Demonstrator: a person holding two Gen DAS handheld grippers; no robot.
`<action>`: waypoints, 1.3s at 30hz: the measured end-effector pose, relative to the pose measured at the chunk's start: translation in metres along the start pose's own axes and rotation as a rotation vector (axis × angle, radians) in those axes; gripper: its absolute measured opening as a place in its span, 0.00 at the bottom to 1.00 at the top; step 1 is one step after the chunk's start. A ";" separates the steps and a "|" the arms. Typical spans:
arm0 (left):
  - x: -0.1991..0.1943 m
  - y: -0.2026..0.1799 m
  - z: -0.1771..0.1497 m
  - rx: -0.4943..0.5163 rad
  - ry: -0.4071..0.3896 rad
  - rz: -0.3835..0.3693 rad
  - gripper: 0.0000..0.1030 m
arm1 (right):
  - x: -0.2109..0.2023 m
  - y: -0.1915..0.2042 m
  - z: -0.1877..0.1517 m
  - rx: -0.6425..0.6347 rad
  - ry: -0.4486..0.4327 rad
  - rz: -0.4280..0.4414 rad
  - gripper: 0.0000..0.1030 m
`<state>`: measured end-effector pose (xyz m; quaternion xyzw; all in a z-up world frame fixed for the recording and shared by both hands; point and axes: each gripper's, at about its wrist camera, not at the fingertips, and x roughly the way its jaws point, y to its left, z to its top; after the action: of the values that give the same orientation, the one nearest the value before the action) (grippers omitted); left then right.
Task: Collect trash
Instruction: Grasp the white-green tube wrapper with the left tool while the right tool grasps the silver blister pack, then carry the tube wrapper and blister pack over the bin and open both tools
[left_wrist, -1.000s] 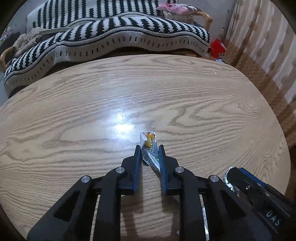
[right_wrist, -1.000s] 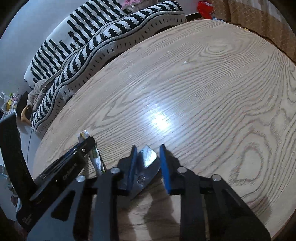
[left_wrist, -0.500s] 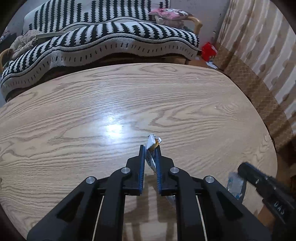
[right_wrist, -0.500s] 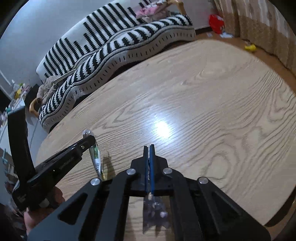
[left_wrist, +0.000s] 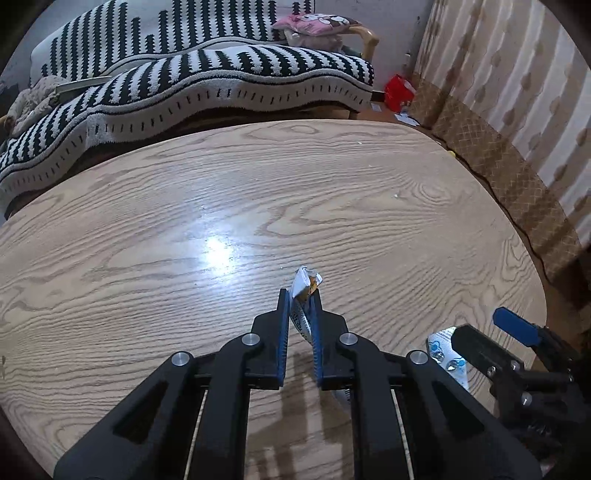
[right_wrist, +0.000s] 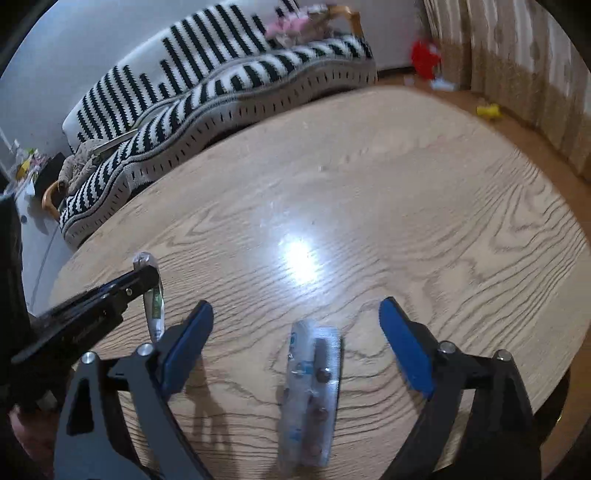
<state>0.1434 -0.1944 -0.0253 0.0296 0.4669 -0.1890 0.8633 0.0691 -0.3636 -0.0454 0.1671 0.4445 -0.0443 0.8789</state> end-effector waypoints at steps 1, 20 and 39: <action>-0.001 0.000 -0.001 0.004 0.002 -0.001 0.10 | 0.002 0.001 -0.003 -0.011 0.013 -0.010 0.83; -0.020 0.011 -0.024 0.044 0.001 0.008 0.10 | -0.003 0.011 -0.035 -0.139 0.034 -0.187 0.28; -0.017 -0.215 -0.068 0.440 0.023 -0.289 0.10 | -0.130 -0.203 -0.088 0.230 -0.082 -0.342 0.28</action>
<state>0.0046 -0.3732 -0.0225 0.1518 0.4236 -0.4073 0.7947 -0.1220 -0.5341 -0.0416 0.1862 0.4221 -0.2502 0.8512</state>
